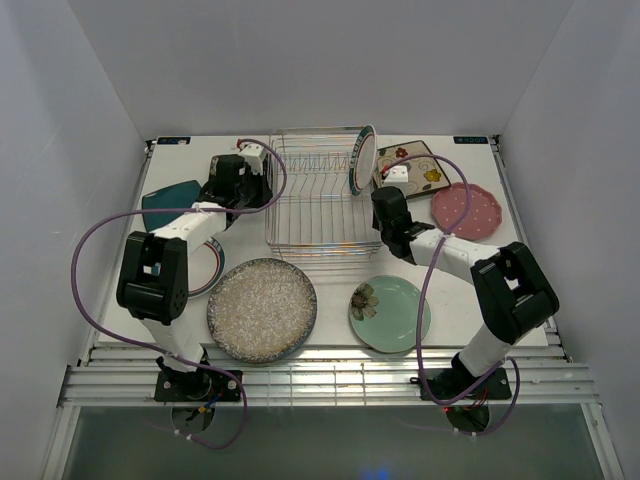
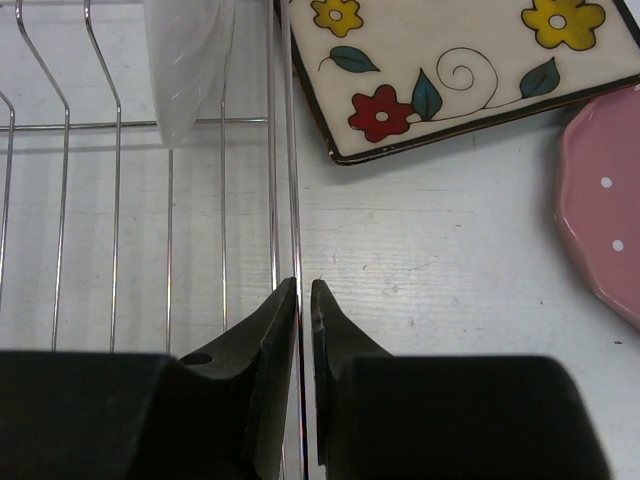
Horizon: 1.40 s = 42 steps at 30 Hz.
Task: Load the plates into the dish rack
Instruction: Pick up the plate from the corner of the board.
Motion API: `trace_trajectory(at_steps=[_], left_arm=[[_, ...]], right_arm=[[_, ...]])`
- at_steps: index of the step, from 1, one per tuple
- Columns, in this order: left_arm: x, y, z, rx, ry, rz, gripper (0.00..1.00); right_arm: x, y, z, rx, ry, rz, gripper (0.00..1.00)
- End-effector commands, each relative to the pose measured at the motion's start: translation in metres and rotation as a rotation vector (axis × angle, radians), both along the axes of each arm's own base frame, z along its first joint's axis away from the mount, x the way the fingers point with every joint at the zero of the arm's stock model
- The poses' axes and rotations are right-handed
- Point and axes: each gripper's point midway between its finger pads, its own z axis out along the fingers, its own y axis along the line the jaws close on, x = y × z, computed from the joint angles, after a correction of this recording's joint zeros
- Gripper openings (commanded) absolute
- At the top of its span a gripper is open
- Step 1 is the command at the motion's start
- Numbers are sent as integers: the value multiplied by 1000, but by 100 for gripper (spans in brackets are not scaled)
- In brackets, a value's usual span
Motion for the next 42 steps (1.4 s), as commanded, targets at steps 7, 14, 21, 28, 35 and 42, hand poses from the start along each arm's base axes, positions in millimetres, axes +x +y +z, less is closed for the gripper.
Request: trace_trajectory(at_steps=[7,14,21,28,35,42], left_arm=[[12,-2,5,18,-42,-8,21],[11,-4,3,27,-41,-13,21],[5,-4,10,44,-57,-35,67],[1,-4,17,43,-68,-38,92],[-3,3,37,42,-140,-11,98],[-17,5,64,13,-229,-12,98]], right_arm=[[2,-1,6,64,-43,-32,11],[0,-4,7,62,-48,-46,18],[-1,-3,12,71,-56,-37,40],[-3,-4,30,85,-95,-25,54],[-10,-8,52,123,-163,-18,89],[-22,-14,75,182,-251,-1,92]])
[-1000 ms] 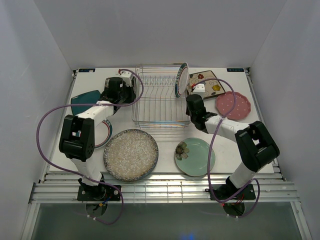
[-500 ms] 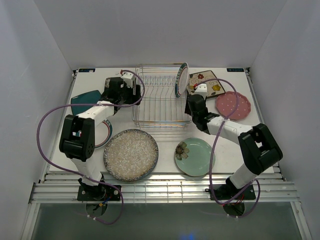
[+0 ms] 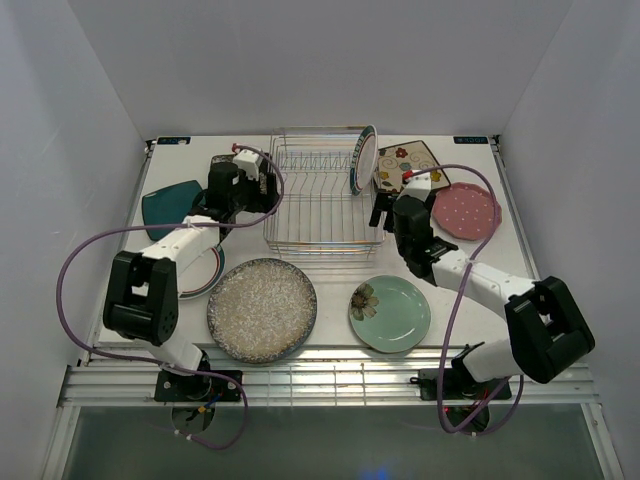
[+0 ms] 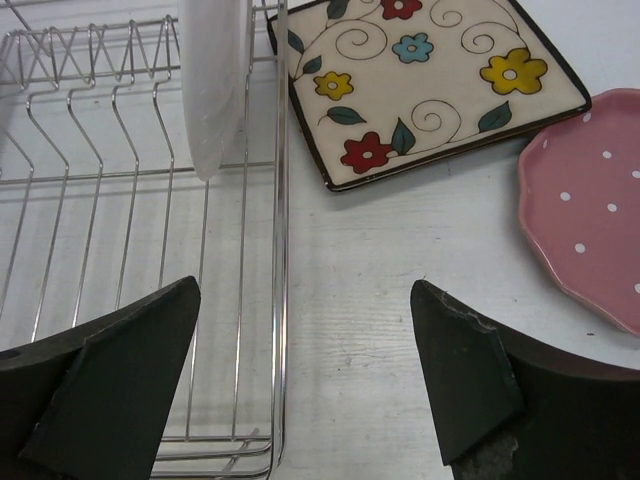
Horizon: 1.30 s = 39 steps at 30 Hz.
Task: Load the plates into the dish rack
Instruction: Pick up the plate from the corner of the board.
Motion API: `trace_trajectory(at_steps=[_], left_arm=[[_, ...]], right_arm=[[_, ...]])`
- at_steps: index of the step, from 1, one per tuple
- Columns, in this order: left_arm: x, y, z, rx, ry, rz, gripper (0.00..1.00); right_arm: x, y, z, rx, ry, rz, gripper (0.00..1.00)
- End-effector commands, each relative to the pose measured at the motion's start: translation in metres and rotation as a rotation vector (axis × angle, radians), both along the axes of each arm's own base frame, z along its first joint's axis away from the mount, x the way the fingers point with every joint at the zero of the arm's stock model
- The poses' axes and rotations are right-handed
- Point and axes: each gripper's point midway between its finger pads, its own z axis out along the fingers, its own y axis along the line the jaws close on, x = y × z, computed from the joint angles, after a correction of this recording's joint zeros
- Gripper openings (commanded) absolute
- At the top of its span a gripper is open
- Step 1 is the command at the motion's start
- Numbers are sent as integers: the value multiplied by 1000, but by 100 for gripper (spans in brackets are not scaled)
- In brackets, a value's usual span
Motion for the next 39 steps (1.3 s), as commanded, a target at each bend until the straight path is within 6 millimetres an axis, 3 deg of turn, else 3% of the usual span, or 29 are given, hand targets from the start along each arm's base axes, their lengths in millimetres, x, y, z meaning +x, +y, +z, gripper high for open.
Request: trace_trajectory(at_steps=[1,7,8,10,11,17,22,26,32,39], left_arm=[[1,-1,50,-32,-143,1,98],[-5,2,64,-41,-185,10,98],[-7,3,69,-47,-202,11,98],[-10,4,72,-51,-217,9,98],[-13,4,76,-56,-236,6,98],[-24,4,91,-94,-304,6,98],[-41,12,114,-118,-432,20,98],[-51,19,122,-118,-483,39,98],[-60,16,130,-149,-504,15,98],[-67,15,134,-168,-513,2,98]], right_arm=[[2,-1,28,59,-100,-1,91],[-15,-22,40,147,-176,-81,90],[-21,-27,31,145,-165,-90,90],[-28,-34,39,170,-191,-107,90],[-33,-37,34,172,-184,-107,90],[-61,-49,50,298,-228,-98,90],[-86,-60,28,367,-151,-134,90],[-101,-74,28,477,-183,-193,90],[-113,-92,26,528,-208,-264,90],[-117,-90,13,572,-117,-307,90]])
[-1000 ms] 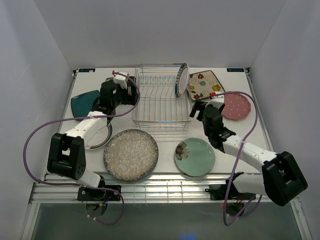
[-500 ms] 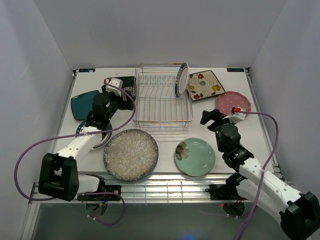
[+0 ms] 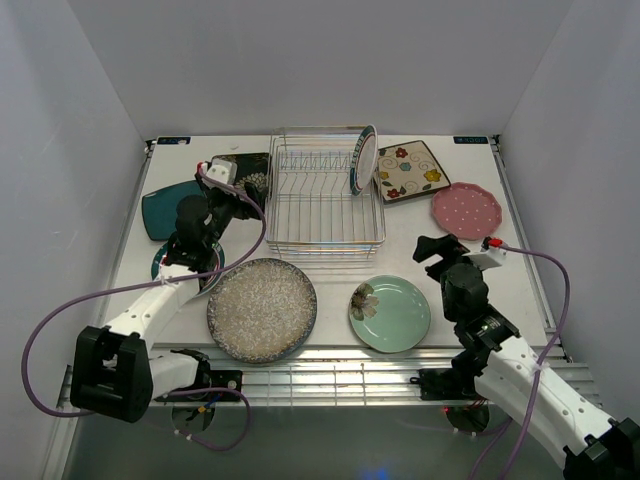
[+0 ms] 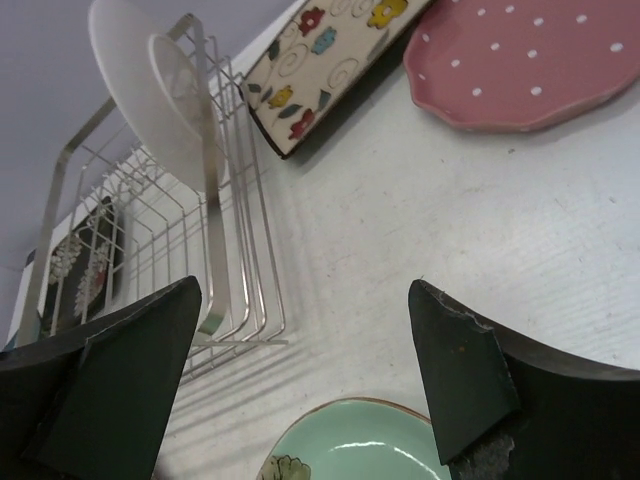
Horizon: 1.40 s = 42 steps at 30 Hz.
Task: Load the plates into the dish rack
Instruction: Pick up the plate from the corner of the board.
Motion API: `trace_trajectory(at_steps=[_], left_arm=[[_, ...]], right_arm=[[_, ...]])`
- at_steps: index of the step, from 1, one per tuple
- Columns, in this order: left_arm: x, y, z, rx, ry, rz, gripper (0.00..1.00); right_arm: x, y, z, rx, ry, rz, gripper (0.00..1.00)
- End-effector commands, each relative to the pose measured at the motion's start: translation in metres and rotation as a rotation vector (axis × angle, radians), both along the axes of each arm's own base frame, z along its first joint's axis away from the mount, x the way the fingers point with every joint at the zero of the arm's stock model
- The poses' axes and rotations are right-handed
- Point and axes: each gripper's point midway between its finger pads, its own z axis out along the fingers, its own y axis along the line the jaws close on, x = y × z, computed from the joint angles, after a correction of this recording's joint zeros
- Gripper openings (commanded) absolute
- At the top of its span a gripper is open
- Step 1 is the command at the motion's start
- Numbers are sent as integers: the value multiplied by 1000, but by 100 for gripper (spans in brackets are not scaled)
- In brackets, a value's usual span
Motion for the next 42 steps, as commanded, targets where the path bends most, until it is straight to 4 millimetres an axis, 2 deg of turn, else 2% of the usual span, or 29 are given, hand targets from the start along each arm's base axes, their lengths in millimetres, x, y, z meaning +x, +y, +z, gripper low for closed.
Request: trace_trajectory(at_steps=[1,10,16,19,20,21,22,24,25,30,32,33,34,37,38,42], left_arm=[[-10,-4,15,-27,-43,-29,98],[-18,-7,20,-41,-58,-59,98],[-25,-11,20,-47,-74,-87,98],[-26,-8,22,-47,-88,-76,98],[-26,-6,24,-46,-95,-67,98],[-26,-5,24,-42,-102,-62,98],[-26,-3,27,-43,-117,-51,98],[-28,-2,26,-37,-123,-47,98],[-28,-2,28,-37,-131,-46,98],[-26,-2,26,-29,-131,-48,98],[-25,-1,25,-27,-130,-40,98],[-25,-1,27,-25,-136,-39,98],[-26,0,28,-20,-141,-35,98],[-28,-1,27,-17,-143,-44,98],[-29,-2,29,-18,-149,-50,98],[-29,-1,29,-15,-152,-51,98]], right_arm=[[1,-7,2,60,49,-73,90],[18,17,2,92,143,-27,90],[35,7,6,131,167,-87,90],[53,0,3,137,206,-117,90],[61,-9,1,138,219,-140,90],[67,-3,0,158,234,-92,90],[74,-3,-17,141,295,-78,90],[94,-7,-11,181,289,-54,90],[101,-6,-24,188,326,-47,90],[135,6,-22,319,249,21,90],[148,9,-29,354,254,12,90],[156,11,-25,368,248,11,90],[160,11,-38,384,281,0,90],[171,12,-51,453,268,-24,90],[177,13,-47,476,234,-23,90],[191,6,-49,496,205,-81,90]])
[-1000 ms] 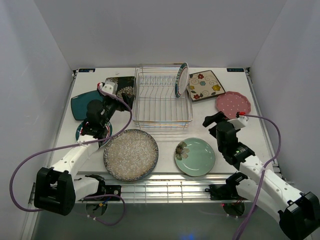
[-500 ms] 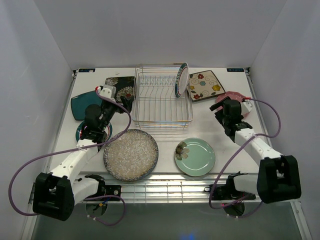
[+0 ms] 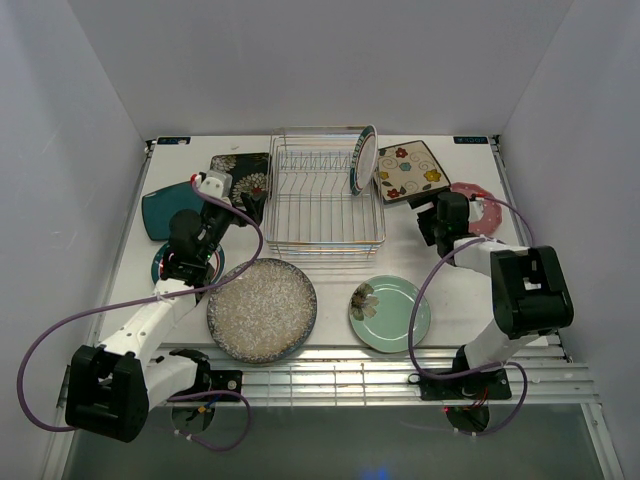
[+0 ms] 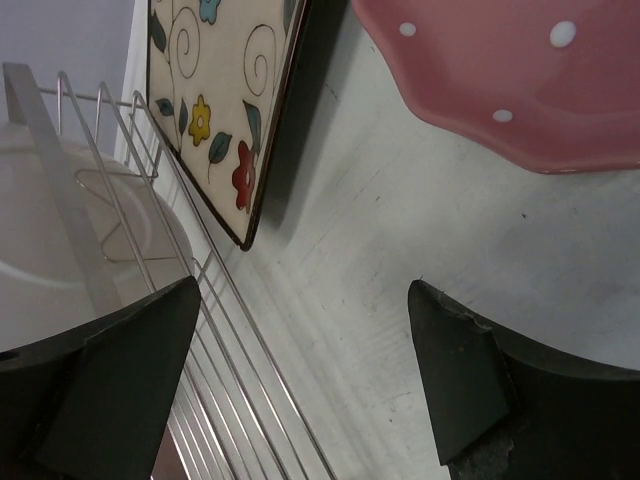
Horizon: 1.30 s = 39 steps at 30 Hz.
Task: Load the plates into the dish rack
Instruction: Pick up the plate from the corner of the board.
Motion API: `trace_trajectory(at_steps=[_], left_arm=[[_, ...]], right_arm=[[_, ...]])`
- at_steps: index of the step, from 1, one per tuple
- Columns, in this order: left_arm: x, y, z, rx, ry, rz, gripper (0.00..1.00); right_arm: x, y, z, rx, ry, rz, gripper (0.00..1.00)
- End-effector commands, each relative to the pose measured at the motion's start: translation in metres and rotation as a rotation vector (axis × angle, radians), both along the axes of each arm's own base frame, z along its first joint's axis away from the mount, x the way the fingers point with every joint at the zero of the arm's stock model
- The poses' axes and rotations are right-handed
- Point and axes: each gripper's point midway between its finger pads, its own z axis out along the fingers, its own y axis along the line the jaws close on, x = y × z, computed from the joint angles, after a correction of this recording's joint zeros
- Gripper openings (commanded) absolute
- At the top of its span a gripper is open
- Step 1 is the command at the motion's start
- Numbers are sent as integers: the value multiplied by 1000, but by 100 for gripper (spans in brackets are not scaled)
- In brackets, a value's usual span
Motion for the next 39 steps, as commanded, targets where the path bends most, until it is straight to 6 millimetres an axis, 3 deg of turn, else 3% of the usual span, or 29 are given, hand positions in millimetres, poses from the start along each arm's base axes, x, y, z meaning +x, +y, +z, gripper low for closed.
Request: trace_trajectory(at_steps=[1,13,16,19,25,30,35,39], left_arm=[[-5,1,13,1,-48,-2,98],[-4,1,13,5,-51,-3,98],[-5,0,13,7,-52,-10,98],[-7,-5,11,1,-44,-36,98],[-7,-11,6,0,-27,-66,98],[-12,-7,14,12,-60,-56,98],[-14,-7,15,15,-68,-61,98],[-13,-8,14,16,-63,-64,98]], right_arm=[[33,-4,37,66,-152,-73,90],[69,-10,31,72,-191,-146,90],[66,-13,23,48,-198,-152,90],[68,-12,31,18,-259,-122,90],[70,-6,13,35,-204,-125,90],[80,-2,5,29,-188,-109,93],[84,-3,1,6,-191,-122,100],[93,-2,-7,-2,-186,-124,90]])
